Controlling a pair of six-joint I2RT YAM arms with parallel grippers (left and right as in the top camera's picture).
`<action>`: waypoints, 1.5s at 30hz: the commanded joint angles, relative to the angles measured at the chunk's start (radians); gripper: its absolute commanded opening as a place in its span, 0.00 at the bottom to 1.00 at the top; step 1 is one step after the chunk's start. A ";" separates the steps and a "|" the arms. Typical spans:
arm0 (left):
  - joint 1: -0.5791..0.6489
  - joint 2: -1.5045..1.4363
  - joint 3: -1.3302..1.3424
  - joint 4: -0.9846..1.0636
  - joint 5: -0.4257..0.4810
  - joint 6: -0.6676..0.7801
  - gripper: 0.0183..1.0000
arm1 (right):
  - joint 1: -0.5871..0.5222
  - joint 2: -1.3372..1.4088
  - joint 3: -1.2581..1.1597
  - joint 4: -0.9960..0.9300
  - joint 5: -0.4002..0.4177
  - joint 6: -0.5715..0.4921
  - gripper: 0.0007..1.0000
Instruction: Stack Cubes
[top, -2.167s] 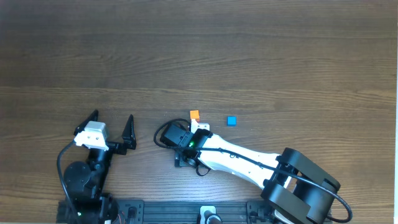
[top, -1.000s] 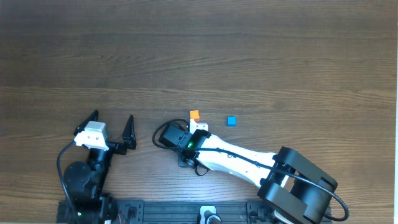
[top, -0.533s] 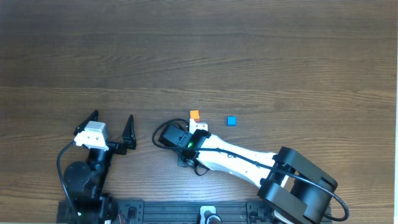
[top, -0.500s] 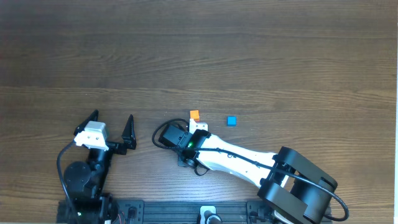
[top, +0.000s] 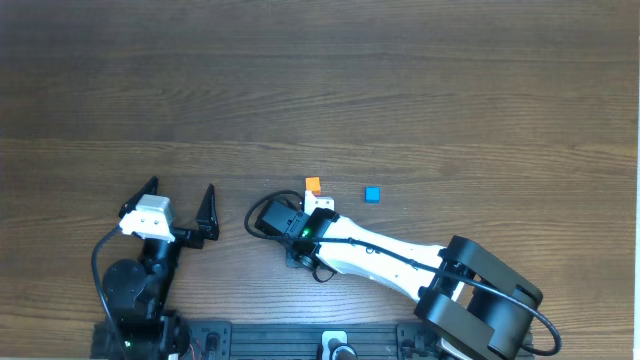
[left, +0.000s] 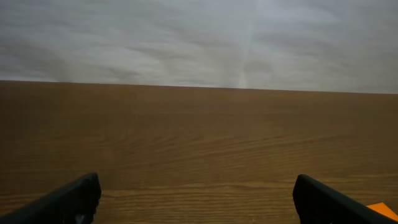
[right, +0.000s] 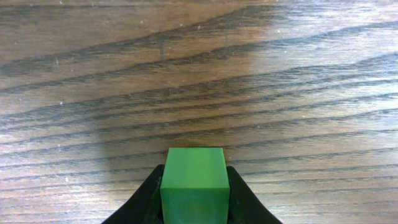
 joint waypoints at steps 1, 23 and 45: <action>0.005 -0.009 -0.007 0.003 0.010 0.018 1.00 | 0.008 0.010 -0.004 0.002 0.021 0.006 0.15; 0.005 -0.009 -0.007 0.003 0.010 0.018 1.00 | -0.039 -0.099 0.336 -0.367 0.143 -0.114 0.01; 0.005 -0.009 -0.007 0.003 0.010 0.018 1.00 | -0.235 0.180 0.666 -0.502 0.131 -0.324 0.01</action>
